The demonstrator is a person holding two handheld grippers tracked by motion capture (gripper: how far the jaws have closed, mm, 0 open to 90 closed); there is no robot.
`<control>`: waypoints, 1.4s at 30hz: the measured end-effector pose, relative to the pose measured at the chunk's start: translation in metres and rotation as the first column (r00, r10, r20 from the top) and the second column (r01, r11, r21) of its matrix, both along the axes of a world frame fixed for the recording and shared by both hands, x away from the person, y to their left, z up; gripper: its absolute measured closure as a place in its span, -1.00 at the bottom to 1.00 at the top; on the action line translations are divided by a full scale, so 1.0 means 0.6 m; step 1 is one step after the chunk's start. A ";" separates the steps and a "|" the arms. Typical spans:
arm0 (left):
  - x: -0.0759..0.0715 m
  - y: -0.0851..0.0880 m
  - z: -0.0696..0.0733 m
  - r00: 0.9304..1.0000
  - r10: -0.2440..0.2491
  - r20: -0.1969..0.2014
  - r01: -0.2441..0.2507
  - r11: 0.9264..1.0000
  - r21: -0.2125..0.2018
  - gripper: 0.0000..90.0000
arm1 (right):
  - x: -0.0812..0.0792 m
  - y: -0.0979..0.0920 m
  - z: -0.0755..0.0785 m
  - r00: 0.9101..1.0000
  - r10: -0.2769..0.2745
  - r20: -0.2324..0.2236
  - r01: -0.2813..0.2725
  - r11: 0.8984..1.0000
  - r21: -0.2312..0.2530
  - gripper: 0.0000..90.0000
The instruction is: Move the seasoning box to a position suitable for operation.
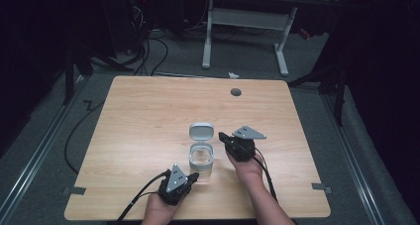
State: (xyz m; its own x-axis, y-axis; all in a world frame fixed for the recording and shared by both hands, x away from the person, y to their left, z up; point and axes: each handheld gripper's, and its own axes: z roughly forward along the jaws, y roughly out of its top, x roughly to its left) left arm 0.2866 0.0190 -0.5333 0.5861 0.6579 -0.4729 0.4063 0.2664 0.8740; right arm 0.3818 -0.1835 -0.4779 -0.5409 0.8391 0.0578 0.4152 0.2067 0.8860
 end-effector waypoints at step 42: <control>-0.001 -0.001 0.001 1.000 -0.016 -0.003 0.015 1.000 -0.007 1.00 | -0.029 0.033 0.049 0.995 0.063 0.080 -0.062 0.998 -0.014 1.00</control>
State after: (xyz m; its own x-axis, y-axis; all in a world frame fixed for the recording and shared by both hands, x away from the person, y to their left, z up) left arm 0.2859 0.0186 -0.5327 0.5949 0.6454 -0.4790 0.4128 0.2661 0.8711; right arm 0.3644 -0.1636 -0.4488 -0.5950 0.8037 0.0025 0.3287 0.2405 0.9133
